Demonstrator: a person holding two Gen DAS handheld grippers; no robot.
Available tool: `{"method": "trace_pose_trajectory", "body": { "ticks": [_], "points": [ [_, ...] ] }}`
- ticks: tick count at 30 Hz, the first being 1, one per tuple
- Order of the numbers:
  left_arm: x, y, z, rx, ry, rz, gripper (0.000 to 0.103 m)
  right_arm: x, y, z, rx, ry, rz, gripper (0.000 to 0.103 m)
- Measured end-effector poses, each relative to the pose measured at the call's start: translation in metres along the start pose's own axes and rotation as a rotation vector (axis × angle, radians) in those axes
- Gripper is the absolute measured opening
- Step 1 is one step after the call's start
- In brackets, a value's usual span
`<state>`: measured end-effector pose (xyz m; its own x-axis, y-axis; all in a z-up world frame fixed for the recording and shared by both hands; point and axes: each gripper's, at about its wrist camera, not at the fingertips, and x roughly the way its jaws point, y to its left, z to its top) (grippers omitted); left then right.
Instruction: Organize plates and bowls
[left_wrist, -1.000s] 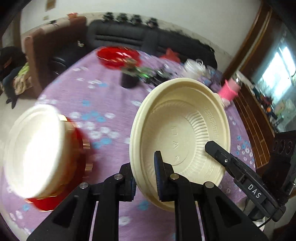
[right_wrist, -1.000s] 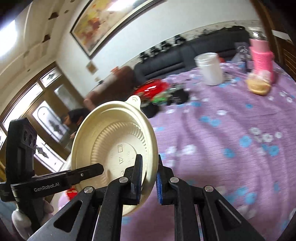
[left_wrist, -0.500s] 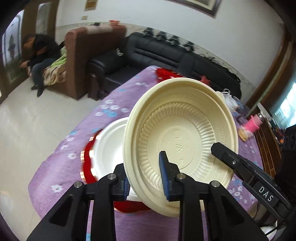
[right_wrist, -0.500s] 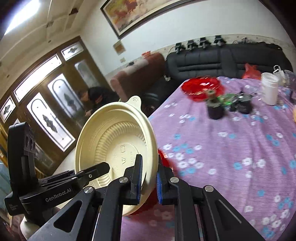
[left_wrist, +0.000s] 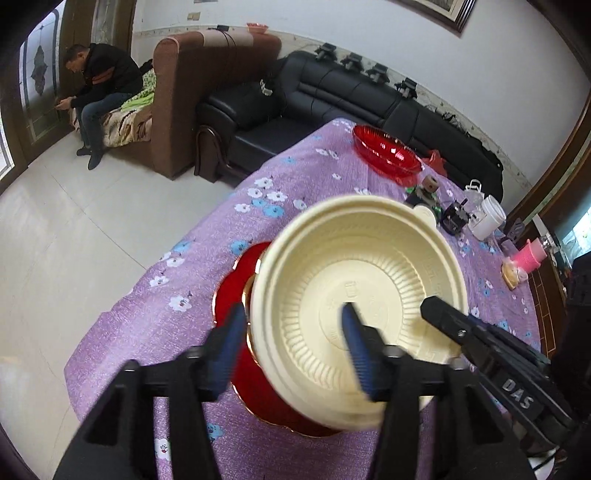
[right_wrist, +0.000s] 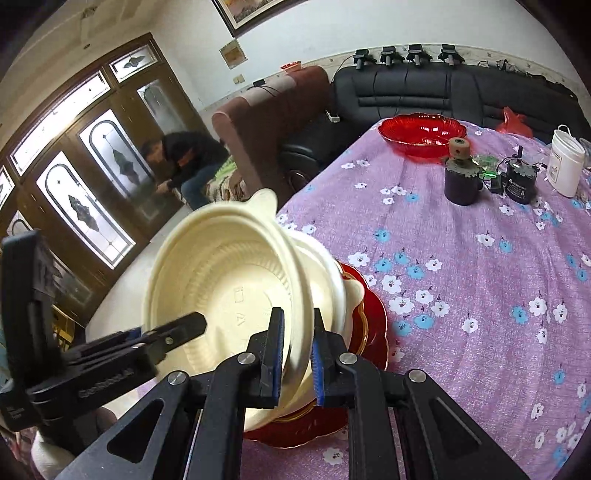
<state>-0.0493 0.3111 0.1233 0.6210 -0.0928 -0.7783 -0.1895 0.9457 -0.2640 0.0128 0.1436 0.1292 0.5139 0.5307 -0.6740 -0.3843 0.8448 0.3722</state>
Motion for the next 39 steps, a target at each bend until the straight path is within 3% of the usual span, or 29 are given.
{"method": "trace_pose_trajectory", "body": {
  "ticks": [6,10,12,14,17,23,29,39],
  "points": [
    [-0.016,0.008,-0.003,-0.008,-0.066,0.010,0.069,0.004,-0.003,-0.001,0.016,-0.012,-0.012,0.016],
    [-0.024,0.006,-0.011,0.006,-0.100,0.021,0.070,0.003,0.006,-0.004,-0.049,-0.051,-0.057,0.018],
    [-0.029,0.003,-0.017,0.022,-0.115,0.023,0.070,-0.001,0.015,-0.006,-0.092,-0.081,-0.079,0.025],
    [-0.035,-0.003,-0.024,0.044,-0.134,0.027,0.071,-0.006,0.022,-0.007,-0.128,-0.112,-0.087,0.048],
    [-0.047,-0.009,-0.032,0.065,-0.178,0.038,0.077,-0.017,0.031,-0.008,-0.172,-0.180,-0.121,0.074],
    [-0.066,-0.017,-0.047,0.097,-0.264,0.084,0.082,-0.039,0.038,-0.008,-0.192,-0.272,-0.176,0.075],
    [-0.070,-0.027,-0.067,0.139,-0.331,0.179,0.090,-0.056,0.022,-0.020,-0.135,-0.263,-0.156,0.078],
    [-0.051,-0.041,-0.085,0.130,-0.266,0.198,0.095,-0.062,-0.008,-0.074,-0.087,-0.143,-0.106,0.079]
  ]
}}
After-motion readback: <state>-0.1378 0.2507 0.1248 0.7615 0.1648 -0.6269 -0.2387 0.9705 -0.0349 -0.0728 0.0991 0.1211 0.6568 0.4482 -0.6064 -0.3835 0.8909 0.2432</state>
